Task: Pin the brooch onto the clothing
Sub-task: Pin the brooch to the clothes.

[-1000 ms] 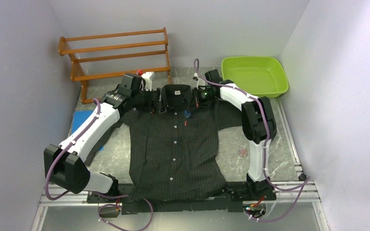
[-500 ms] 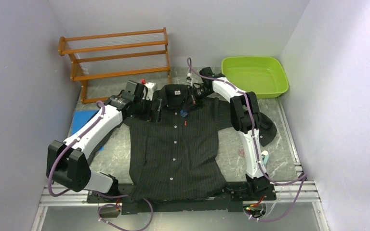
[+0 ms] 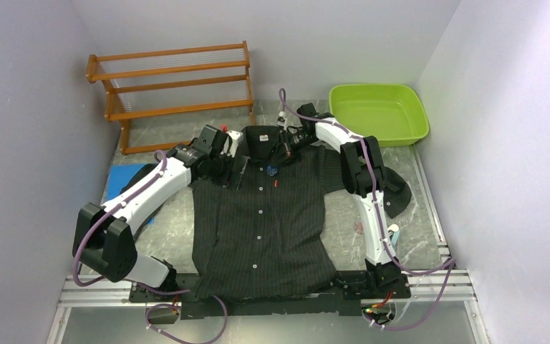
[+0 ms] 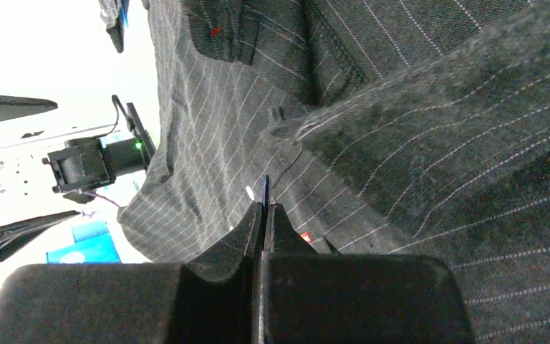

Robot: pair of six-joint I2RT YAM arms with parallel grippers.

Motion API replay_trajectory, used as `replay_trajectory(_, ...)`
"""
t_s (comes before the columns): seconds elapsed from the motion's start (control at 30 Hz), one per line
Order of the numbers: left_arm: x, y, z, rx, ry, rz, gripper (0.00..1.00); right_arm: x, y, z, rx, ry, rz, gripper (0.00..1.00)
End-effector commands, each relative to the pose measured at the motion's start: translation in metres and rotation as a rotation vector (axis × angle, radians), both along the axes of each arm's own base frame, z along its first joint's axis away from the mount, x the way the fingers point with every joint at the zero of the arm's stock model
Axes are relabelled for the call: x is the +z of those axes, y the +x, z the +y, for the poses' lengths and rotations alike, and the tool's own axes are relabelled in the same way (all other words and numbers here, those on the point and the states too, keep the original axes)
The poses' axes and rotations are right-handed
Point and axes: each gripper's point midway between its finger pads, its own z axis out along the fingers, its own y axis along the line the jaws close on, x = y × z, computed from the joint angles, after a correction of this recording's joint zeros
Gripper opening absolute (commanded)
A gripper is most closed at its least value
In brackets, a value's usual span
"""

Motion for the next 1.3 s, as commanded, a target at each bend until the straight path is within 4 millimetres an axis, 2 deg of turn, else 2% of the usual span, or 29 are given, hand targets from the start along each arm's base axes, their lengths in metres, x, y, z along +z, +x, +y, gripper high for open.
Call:
replay_trajectory(0.0, 0.009, 0.007, -0.001, -0.006, 0.028, -0.038, 0.94, -0.019, 0.004, 0.002, -0.011, 0.028, 0.017, 0.00)
replay_trajectory(0.13, 0.005, 0.005, -0.003, -0.018, 0.059, -0.032, 0.94, -0.034, 0.002, 0.000, -0.011, 0.017, 0.035, 0.00)
replay_trajectory(0.57, 0.005, 0.004, -0.001, -0.014, 0.097, -0.043, 0.94, -0.058, 0.004, -0.027, -0.076, -0.023, 0.059, 0.00)
replay_trajectory(0.87, 0.004, 0.003, -0.001, -0.016, 0.108, -0.045, 0.94, -0.057, 0.014, -0.047, -0.121, -0.100, 0.020, 0.00)
replay_trajectory(1.07, 0.002, 0.004, 0.002, -0.008, 0.147, -0.050, 0.94, -0.045, 0.018, -0.057, -0.146, -0.133, -0.015, 0.00)
replay_trajectory(1.27, 0.001, 0.004, 0.003, -0.009, 0.167, -0.055, 0.94, -0.037, 0.023, -0.075, -0.181, -0.231, -0.060, 0.00)
